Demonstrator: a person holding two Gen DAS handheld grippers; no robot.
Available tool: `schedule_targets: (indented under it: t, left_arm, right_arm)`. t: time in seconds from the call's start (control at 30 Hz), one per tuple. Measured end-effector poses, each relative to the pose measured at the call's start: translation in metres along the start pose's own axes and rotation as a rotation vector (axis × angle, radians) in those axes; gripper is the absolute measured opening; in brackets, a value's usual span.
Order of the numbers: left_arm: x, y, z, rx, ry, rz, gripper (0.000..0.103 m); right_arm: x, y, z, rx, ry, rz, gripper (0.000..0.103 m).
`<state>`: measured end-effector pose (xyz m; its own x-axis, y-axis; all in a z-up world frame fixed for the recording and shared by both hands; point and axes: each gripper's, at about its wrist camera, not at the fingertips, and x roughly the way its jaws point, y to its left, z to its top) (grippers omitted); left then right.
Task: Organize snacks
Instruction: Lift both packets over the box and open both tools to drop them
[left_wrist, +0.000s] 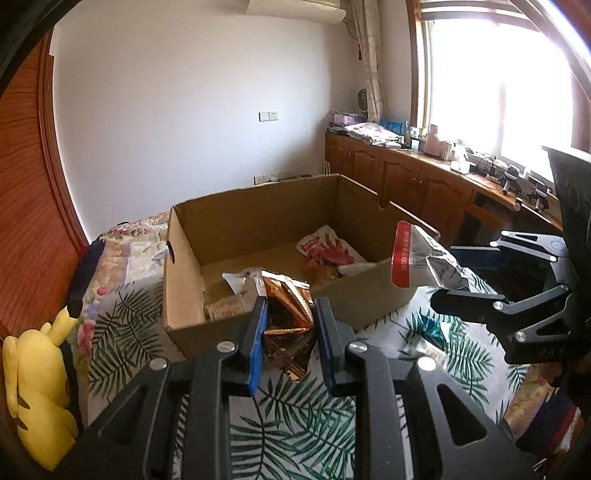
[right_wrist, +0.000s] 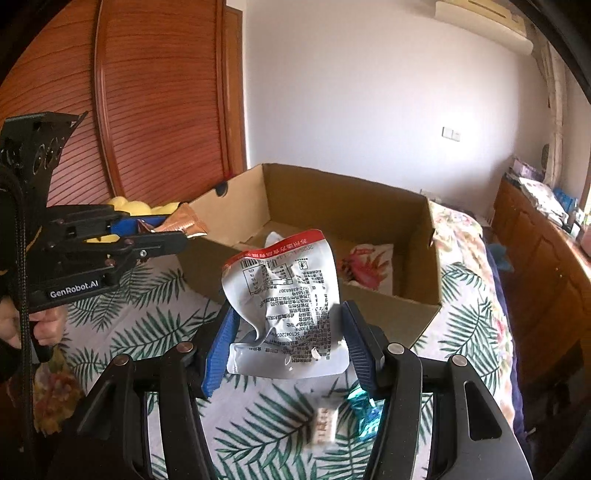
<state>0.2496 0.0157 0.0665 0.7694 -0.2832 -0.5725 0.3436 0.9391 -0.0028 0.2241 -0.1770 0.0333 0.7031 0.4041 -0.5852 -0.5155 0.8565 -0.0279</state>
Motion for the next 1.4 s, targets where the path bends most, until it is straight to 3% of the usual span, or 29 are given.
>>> schedule_targets:
  t: [0.2,0.5,0.7,1.4]
  left_arm:
    - [0.008,0.006,0.015,-0.015,-0.011,0.013,0.023]
    - [0.047,0.017,0.020,-0.065,0.037,0.044,0.023]
    - [0.066,0.017,0.019,-0.042,0.069,0.071,0.023]
    - [0.089,0.024,0.020,-0.076,0.107,0.076,0.026]
  right_arm:
    - [-0.001,-0.011,0.009,0.013,-0.006,-0.016,0.057]
    - [0.002,-0.022,0.017,0.010,-0.005,-0.048,0.058]
    - [0.012,-0.031,0.029,0.012,0.009,-0.063,0.057]
    - [0.068,-0.047,0.042,0.098,0.064,-0.089,0.058]
